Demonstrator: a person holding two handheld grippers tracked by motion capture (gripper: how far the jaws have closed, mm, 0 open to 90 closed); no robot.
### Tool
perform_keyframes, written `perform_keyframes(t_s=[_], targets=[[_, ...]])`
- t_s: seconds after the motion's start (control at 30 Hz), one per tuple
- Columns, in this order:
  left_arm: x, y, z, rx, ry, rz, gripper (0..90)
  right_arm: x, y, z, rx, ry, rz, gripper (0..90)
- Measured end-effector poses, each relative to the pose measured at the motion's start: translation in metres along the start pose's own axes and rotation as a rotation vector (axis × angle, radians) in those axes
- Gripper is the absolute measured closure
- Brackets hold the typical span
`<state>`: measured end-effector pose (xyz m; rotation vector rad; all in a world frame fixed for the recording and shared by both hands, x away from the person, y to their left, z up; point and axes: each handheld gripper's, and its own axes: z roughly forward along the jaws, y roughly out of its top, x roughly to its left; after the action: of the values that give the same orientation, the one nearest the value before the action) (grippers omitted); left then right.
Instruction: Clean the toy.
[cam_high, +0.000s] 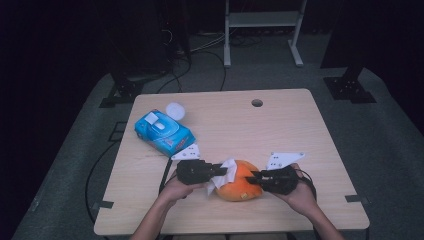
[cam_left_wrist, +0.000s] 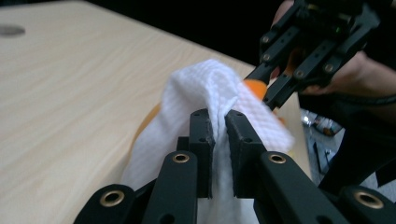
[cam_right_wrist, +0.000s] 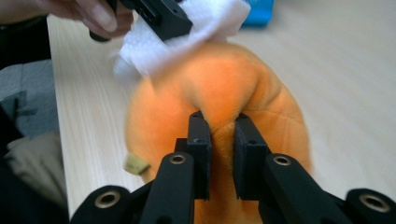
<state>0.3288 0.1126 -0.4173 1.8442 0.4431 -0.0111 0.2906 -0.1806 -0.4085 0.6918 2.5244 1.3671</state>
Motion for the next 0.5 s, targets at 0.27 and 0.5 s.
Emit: perform_keyframes(t_s=[0.27,0.5], targets=[[0.007,-0.015,0.010,0.106,0.067,0.003,81.5,-0.009,-0.008,-0.001,0.075,0.009,-0.059,75.7],[0.017,-0.023,0.004,0.124,0.100,-0.040,81.5,-0.019,-0.018,-0.005,0.091,0.053,-0.014,73.5]])
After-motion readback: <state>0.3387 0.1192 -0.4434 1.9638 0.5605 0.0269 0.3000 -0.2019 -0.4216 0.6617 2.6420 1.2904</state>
